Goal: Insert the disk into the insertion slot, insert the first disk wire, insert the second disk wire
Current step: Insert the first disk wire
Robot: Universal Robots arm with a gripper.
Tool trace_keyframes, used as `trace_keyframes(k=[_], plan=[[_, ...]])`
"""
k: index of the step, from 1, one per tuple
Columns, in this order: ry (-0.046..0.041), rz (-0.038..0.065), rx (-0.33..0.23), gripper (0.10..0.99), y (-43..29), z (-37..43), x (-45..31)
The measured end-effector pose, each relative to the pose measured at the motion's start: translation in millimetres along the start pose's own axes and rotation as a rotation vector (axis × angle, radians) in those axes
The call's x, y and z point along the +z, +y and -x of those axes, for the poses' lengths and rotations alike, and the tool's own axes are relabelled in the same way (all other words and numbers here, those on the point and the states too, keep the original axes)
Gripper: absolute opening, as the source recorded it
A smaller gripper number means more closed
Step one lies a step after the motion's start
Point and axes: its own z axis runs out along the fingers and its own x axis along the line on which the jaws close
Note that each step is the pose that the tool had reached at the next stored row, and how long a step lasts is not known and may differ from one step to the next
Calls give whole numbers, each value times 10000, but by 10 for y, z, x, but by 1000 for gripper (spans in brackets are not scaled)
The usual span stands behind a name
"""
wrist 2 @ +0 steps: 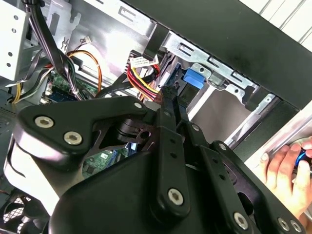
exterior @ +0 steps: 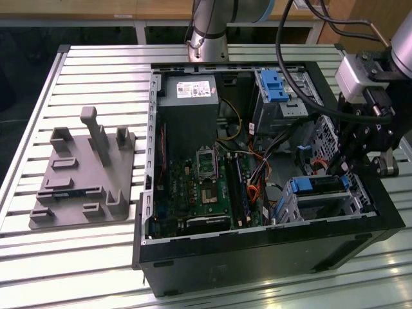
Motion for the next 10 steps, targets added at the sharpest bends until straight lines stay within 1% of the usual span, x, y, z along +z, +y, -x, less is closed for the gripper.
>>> trace_keyframes(k=[4,10], plan=[[-2,-7,118,161,0,-6,3],[-1,-8,124,161,0,-6,4]])
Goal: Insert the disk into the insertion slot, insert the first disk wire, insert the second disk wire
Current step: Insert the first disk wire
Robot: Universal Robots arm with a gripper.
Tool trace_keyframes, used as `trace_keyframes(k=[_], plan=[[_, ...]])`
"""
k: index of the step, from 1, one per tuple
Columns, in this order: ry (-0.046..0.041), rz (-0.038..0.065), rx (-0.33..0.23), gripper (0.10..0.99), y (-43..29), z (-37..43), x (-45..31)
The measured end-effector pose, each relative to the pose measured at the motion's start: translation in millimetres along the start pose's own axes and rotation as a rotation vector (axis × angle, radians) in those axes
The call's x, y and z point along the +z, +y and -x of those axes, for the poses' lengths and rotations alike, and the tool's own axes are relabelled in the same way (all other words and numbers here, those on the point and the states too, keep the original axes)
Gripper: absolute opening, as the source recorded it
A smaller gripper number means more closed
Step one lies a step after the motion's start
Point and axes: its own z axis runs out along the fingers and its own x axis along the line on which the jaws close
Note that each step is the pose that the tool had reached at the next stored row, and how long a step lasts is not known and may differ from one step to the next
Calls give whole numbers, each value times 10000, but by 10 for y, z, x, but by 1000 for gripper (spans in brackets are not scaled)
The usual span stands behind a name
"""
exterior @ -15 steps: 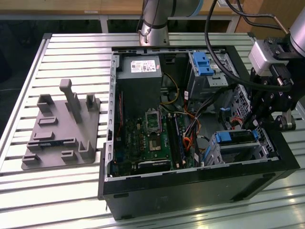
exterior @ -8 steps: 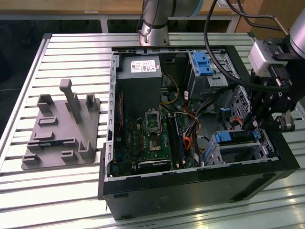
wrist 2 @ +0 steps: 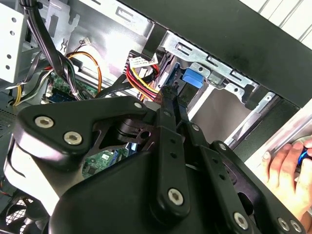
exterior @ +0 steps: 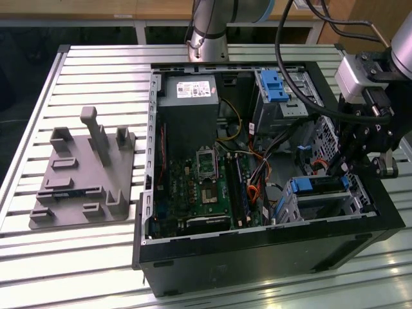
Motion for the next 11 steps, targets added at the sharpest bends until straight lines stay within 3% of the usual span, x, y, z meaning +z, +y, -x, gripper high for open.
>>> trace_keyframes(k=[11], plan=[[-3,0,8,161,1,-18,14]])
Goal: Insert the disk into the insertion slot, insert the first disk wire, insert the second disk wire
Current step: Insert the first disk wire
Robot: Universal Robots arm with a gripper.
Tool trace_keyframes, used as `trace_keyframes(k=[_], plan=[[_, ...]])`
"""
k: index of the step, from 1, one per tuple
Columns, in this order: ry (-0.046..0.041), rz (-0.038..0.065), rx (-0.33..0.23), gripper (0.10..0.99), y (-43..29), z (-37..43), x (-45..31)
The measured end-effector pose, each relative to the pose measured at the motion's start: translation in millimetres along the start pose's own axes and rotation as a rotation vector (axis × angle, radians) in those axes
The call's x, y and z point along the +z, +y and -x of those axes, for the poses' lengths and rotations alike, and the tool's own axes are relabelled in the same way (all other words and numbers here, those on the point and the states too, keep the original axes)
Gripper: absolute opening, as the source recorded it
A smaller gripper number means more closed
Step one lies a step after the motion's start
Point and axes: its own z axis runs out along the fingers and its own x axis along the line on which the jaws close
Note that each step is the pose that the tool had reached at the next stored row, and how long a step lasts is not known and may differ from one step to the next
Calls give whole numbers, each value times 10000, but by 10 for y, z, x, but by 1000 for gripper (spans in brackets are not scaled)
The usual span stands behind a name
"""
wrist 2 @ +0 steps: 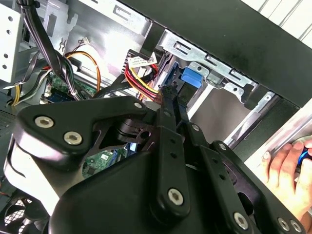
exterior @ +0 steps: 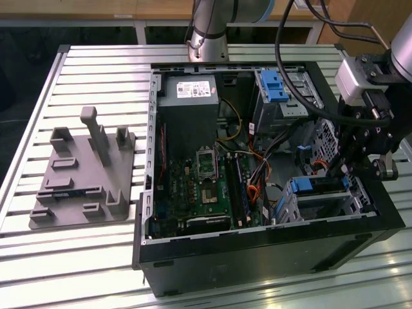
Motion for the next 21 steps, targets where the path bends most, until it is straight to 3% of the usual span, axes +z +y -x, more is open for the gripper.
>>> trace_keyframes(k=[21], plan=[[14,-5,68,161,-1,-24,64]])
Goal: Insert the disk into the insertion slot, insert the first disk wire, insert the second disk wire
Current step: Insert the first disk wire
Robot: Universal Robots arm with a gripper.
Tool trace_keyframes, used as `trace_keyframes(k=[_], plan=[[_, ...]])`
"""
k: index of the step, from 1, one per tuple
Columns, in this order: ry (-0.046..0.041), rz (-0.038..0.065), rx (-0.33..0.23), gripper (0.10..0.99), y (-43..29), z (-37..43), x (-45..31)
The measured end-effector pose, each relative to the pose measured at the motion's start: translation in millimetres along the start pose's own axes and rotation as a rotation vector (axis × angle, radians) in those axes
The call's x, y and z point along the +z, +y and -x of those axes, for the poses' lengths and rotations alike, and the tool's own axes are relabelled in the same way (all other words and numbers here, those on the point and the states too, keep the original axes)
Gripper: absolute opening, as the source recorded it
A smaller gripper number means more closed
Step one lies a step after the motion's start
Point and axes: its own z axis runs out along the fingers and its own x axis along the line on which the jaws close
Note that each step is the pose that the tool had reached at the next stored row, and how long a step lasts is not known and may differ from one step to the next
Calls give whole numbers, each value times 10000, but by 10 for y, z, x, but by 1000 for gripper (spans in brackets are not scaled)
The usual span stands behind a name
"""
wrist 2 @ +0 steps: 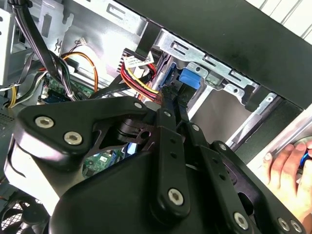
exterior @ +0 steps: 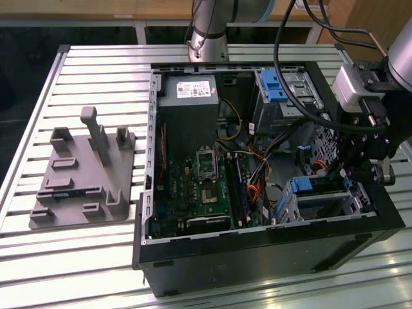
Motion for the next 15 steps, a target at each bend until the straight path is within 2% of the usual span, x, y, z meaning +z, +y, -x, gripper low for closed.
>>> trace_keyframes(k=[15], plan=[[1,0,-1,161,1,-3,55]])
